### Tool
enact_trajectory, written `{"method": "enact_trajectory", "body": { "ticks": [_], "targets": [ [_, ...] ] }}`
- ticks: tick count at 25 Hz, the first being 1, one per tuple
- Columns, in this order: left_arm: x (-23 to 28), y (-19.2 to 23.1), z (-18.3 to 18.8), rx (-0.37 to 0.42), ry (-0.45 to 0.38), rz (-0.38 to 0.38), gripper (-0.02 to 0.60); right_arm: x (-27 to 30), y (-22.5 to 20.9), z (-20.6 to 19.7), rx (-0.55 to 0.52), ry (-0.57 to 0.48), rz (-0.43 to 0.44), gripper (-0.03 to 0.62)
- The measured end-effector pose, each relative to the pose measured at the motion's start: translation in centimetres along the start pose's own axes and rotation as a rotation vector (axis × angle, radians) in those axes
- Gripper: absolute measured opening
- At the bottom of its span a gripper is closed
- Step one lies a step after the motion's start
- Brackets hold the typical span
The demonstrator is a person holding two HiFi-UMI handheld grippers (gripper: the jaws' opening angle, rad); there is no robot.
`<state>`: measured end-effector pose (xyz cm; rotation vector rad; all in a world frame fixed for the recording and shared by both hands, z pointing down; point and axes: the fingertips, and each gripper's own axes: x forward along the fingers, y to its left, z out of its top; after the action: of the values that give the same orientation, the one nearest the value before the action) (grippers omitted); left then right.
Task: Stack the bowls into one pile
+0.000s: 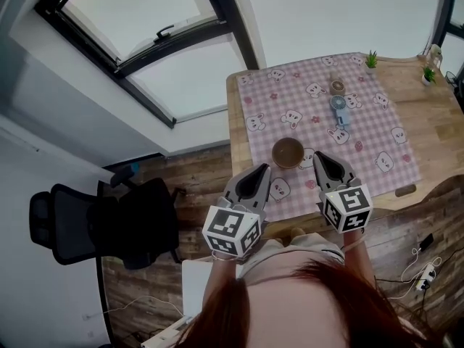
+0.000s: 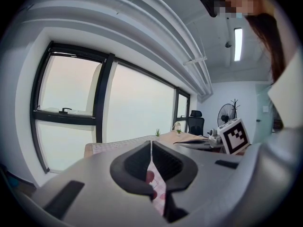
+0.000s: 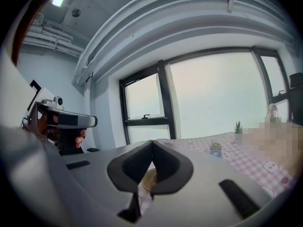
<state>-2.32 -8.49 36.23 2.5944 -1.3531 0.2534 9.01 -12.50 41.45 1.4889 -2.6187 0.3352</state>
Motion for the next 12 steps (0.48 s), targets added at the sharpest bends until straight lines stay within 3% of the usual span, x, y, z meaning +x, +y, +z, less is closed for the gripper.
{"method": "enact_trajectory", "body": {
  "ticks": [12],
  "targets": [
    [-3.3, 1.1, -0.2, -0.018, -0.018, -0.043, 0.012, -1.6, 4.0, 0.9, -0.072, -0.015, -0.044, 0.000]
  ]
}}
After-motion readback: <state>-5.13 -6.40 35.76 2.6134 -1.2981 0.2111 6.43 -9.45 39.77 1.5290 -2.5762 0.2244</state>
